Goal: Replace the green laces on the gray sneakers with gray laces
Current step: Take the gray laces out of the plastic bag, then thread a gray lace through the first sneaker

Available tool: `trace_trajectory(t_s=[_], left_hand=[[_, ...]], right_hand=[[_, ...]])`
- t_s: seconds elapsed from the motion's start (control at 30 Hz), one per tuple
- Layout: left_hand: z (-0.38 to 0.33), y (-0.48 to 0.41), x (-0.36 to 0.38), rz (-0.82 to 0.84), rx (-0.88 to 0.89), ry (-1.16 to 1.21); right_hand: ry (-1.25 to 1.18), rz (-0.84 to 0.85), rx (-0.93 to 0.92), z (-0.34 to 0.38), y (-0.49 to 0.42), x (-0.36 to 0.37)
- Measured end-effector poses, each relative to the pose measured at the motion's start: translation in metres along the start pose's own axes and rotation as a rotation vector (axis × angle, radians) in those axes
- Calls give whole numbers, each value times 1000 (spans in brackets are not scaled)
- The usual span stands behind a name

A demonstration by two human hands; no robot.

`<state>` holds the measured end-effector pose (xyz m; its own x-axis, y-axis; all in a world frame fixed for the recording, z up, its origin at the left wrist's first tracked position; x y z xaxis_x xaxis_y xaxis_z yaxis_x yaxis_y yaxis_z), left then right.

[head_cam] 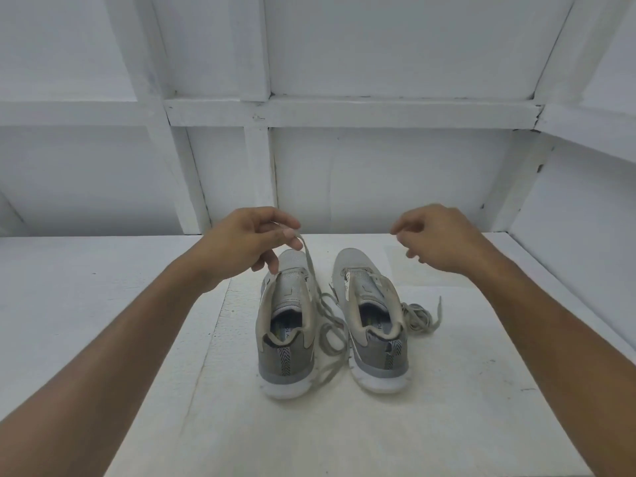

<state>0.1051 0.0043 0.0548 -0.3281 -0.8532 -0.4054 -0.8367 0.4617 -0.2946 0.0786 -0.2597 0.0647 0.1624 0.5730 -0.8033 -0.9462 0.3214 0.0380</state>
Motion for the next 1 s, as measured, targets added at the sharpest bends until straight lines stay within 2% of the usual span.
trace_trajectory(t_s=[0.07, 0.13, 0.2, 0.27, 0.57, 0.77, 0.93, 1.0], left_hand=[[1, 0, 8, 25, 0, 7], [4, 0, 14, 40, -10, 4], [6, -1, 20, 57, -21, -9], [6, -2, 23, 73, -27, -18], [8, -2, 30, 98, -39, -19], [11, 2, 29, 87, -52, -18], [11, 3, 33, 100, -51, -42], [10, 3, 34, 104, -53, -44]], right_hand=[[137, 25, 107, -45, -11, 12], [248, 132, 183, -88, -15, 38], [293, 236, 184, -115, -12, 67], [279, 271, 133, -127, -13, 89], [281, 182, -23, -146, -19, 114], [232, 114, -12, -165, -17, 97], [224, 144, 80, -175, -17, 91], [188, 92, 119, -169, -15, 87]])
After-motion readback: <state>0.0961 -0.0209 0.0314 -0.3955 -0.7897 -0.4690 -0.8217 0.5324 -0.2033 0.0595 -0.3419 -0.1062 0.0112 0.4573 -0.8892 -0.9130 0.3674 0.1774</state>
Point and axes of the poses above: each hand's wrist, its own y-axis away from the middle knuckle, its own x-axis out of the palm, z = x × y, the point moved 6 cm from there along -y, towards the middle knuckle, and after that the axes turned 15 degrees about x, right-handed, at the moved point
